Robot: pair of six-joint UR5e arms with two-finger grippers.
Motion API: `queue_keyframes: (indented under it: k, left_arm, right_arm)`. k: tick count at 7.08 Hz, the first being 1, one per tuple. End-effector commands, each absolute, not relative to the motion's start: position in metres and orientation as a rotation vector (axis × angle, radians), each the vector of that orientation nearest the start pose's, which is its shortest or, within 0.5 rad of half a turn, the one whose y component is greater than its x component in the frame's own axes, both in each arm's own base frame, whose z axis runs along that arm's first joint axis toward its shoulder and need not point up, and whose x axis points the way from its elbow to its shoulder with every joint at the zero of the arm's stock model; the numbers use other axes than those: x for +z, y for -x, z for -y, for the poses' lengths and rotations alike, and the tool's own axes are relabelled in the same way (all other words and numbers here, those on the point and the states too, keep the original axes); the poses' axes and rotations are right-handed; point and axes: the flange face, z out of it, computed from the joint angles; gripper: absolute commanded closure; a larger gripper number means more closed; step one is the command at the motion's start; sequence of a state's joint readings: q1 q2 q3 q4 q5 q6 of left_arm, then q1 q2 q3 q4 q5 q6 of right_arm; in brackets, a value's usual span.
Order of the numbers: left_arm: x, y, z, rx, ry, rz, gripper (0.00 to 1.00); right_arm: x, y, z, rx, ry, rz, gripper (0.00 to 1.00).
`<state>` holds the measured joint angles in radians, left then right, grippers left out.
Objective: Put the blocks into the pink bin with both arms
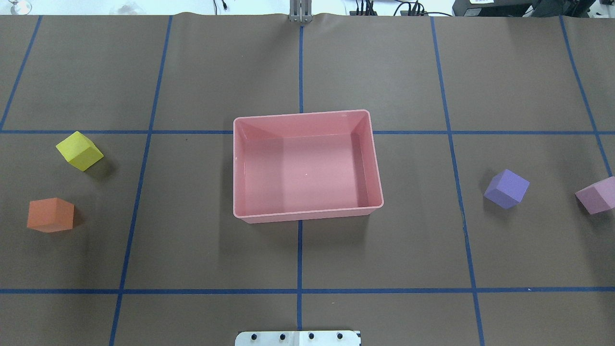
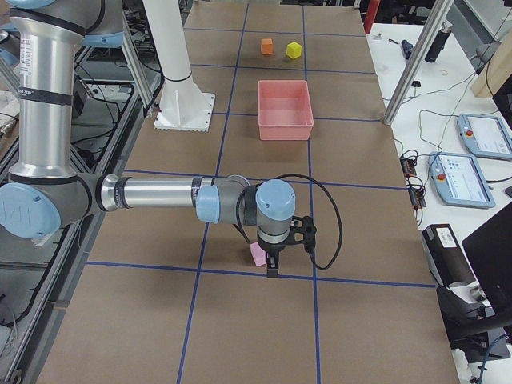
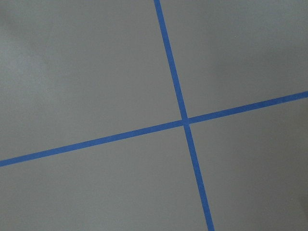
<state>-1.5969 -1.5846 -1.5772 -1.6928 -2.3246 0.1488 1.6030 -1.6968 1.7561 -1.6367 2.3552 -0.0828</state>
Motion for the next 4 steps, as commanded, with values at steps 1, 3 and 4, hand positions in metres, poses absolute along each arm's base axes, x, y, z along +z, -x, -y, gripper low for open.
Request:
queue_keyframes:
  k: [1, 3, 4]
  left_arm:
    - [0.639, 0.078, 0.504, 0.17, -0.2, -0.738, 0.0]
    - [0.634, 0.078, 0.506, 0.171, -0.205, -0.742, 0.0]
    - [0.627, 0.078, 0.506, 0.177, -0.22, -0.739, 0.0]
  right_arm:
    - [0.633, -0.077, 0.435, -0.045, -0.038, 0.783, 0.0]
    - [0.632, -0.077, 0.435, -0.046, -0.039, 0.783, 0.0]
    - [0.624, -0.076, 0.435, -0.049, -0.052, 0.793, 0.0]
